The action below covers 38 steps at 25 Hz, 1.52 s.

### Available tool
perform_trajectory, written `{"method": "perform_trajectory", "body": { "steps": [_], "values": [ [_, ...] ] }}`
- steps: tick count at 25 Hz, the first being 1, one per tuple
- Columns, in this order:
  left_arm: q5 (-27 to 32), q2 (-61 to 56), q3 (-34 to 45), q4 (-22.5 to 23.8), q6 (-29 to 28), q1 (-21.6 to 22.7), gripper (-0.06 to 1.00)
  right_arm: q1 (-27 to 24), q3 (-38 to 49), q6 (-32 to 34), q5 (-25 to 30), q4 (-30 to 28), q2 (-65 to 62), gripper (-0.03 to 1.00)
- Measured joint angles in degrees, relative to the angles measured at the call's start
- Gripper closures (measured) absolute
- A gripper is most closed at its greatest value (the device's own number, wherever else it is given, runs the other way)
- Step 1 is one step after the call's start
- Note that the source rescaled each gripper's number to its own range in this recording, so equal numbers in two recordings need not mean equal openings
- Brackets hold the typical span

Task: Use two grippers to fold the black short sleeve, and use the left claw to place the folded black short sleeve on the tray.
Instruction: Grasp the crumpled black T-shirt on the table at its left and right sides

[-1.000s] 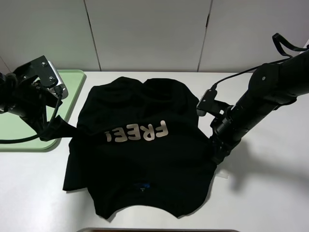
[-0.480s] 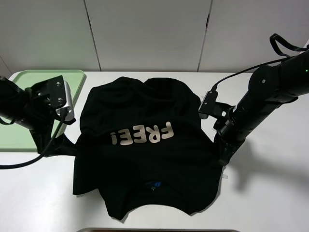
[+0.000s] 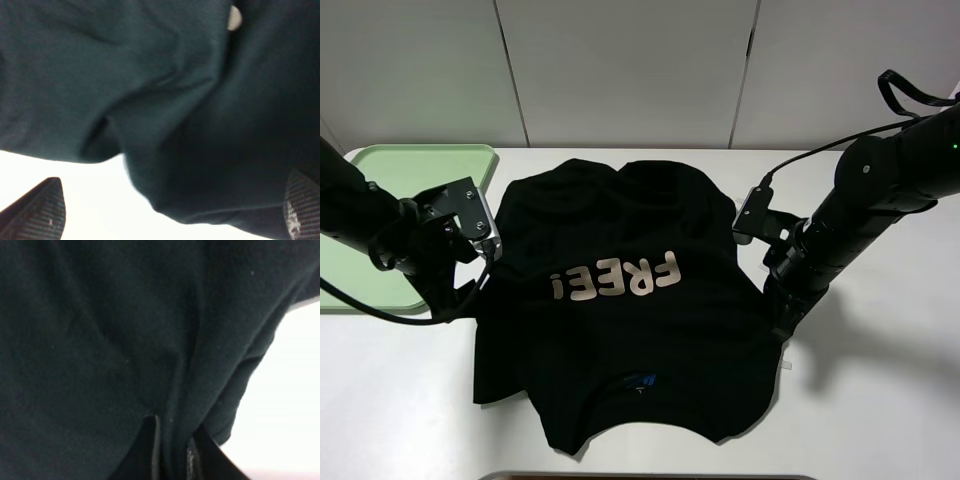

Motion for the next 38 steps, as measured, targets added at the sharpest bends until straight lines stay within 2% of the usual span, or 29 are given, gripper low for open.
{"method": "perform_trajectory", "body": {
  "steps": [10, 15, 21, 24, 29, 32, 38],
  "values": [
    [-0.8, 6.3, -4.3, -1.7, -0.1, -0.1, 0.10, 0.0, 0.0, 0.0, -1.3, -0.1, 0.0, 0.94],
    [-1.6, 8.2, -6.7, -9.6, 1.5, -0.1, 0.10, 0.0, 0.0, 0.0, -1.5, -0.1, 0.0, 0.94],
    [-1.2, 8.5, -7.0, -16.8, 10.2, -0.2, 0.14, 0.0, 0.0, 0.0, -2.8, -0.2, 0.0, 0.94],
    [-1.1, 8.5, -7.0, -17.6, 13.6, -1.8, 0.15, 0.0, 0.0, 0.0, -2.8, -0.2, 0.0, 0.94],
    [-3.3, 10.1, -7.1, -17.8, 18.3, -6.9, 0.16, 0.0, 0.0, 0.0, -2.8, -0.2, 0.0, 0.94],
    [-5.8, 13.2, -7.1, -17.8, 18.7, -9.1, 0.16, 0.0, 0.0, 0.1, -2.8, -0.1, 0.0, 0.94],
    [-6.4, 13.9, -7.4, -18.8, 17.1, -9.3, 0.18, 0.0, 0.0, 0.5, -2.7, -0.1, 0.0, 0.94]
  ]
}}
